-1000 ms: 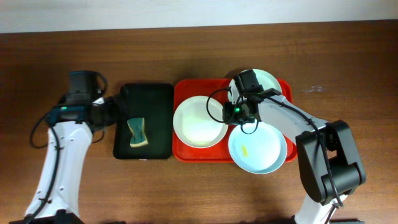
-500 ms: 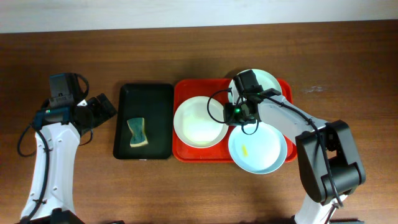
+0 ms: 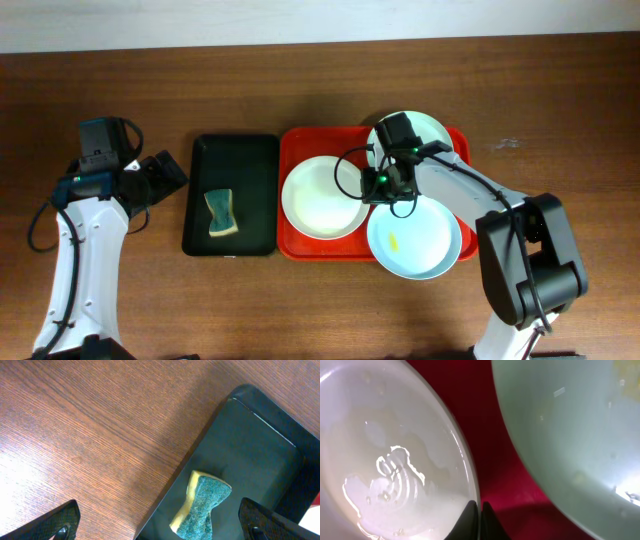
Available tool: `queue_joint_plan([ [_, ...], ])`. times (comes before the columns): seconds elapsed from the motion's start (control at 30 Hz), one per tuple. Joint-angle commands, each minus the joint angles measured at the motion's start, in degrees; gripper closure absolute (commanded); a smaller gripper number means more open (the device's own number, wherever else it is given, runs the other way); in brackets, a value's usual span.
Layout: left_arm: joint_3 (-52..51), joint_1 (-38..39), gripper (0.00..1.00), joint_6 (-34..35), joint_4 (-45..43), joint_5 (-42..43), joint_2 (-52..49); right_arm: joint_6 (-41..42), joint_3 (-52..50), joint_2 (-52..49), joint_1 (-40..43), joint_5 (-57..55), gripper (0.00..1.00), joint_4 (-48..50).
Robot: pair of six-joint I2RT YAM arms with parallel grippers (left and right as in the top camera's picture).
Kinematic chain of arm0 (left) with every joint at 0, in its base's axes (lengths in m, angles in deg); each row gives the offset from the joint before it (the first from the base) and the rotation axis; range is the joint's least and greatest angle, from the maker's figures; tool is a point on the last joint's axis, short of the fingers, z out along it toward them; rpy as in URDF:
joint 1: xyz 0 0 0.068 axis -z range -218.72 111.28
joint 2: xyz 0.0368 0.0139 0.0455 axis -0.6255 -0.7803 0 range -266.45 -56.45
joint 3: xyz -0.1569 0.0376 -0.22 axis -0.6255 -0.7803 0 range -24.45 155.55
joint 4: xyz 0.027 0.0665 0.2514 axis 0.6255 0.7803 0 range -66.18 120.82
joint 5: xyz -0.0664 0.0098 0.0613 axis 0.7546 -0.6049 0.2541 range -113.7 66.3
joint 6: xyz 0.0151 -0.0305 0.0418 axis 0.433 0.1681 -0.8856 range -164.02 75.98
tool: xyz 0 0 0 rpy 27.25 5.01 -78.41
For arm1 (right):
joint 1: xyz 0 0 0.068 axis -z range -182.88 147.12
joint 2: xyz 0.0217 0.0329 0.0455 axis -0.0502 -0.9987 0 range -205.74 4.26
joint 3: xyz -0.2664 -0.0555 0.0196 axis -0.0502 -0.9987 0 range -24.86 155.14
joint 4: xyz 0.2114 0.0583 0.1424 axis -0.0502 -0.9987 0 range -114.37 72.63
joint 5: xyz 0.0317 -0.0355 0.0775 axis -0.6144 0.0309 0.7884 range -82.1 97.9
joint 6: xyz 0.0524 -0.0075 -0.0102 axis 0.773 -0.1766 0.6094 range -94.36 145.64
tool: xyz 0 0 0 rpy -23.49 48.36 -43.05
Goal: Clean dirty plates on tray and stack at the side
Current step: 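Lift the white plate by its rim with the right gripper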
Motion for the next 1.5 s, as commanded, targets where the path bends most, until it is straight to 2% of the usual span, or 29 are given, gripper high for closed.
queue_joint_plan([
  [0.0, 0.8, -0.3, 0.01, 0.9, 0.0, 0.2, 0.8, -0.7, 1.7, 2.3, 1.4, 3.4, 0.96, -1.2],
  [0.7, 0.8, -0.3, 0.01, 0.9, 0.0, 0.2, 0.8, -1.9, 2.0, 8.8, 1.5, 6.0, 0.96, -3.9],
  [0.93, 0.8, -0.3, 0.01, 0.9, 0.0, 0.2, 0.8, -1.0, 8.6, 9.1, 1.2, 5.6, 0.96, -3.9],
  [1.07, 0.8, -0.3, 0.01, 0.9, 0.0, 0.2, 0.8, 0.8, 11.1, 9.1, -1.0, -0.3, 0.96, -2.0],
  [1.33, 0.8, -0.3, 0.01, 0.9, 0.0, 0.2, 0.8, 0.7, 11.1, 7.6, -11.0, -15.5, 0.96, 6.0],
  [1.47, 0.8, -0.3, 0.01, 0.9, 0.0, 0.2, 0.8, 0.7, 11.1, 6.9, -14.9, -18.5, 0.96, 10.9],
])
